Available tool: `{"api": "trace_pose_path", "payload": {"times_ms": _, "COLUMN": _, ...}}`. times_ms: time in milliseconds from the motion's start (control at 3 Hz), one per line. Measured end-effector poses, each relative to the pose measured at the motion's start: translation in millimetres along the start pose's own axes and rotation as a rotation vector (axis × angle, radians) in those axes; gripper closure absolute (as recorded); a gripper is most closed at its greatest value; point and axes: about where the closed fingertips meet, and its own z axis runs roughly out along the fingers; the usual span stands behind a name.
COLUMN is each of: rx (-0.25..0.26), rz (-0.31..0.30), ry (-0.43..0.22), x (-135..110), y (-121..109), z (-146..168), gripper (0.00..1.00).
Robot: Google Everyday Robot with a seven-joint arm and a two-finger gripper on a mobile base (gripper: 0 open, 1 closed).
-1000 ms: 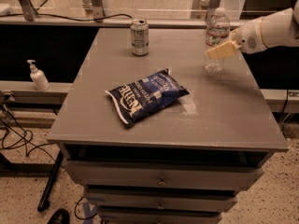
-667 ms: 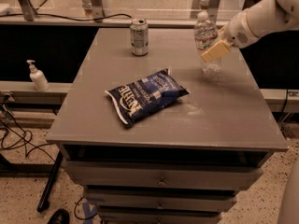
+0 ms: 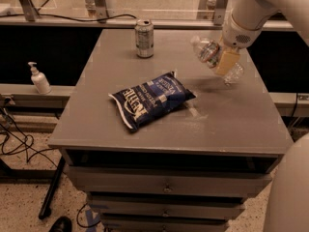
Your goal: Knock water bottle over
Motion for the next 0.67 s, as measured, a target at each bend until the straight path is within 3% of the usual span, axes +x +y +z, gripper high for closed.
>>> {"api": "trace_pose_path", "payload": {"times_ms": 333, "rx": -0.006, "rz": -0.079, "ry": 0.200, "x": 22, "y": 2, "z": 3, "gripper": 1.00}}
{"api": "trace_pose_path", "payload": {"times_ms": 667, "rx": -0.008, "rz": -0.124, "ry": 0.344, "x": 33, "y": -6, "z": 12, "gripper": 1.00}}
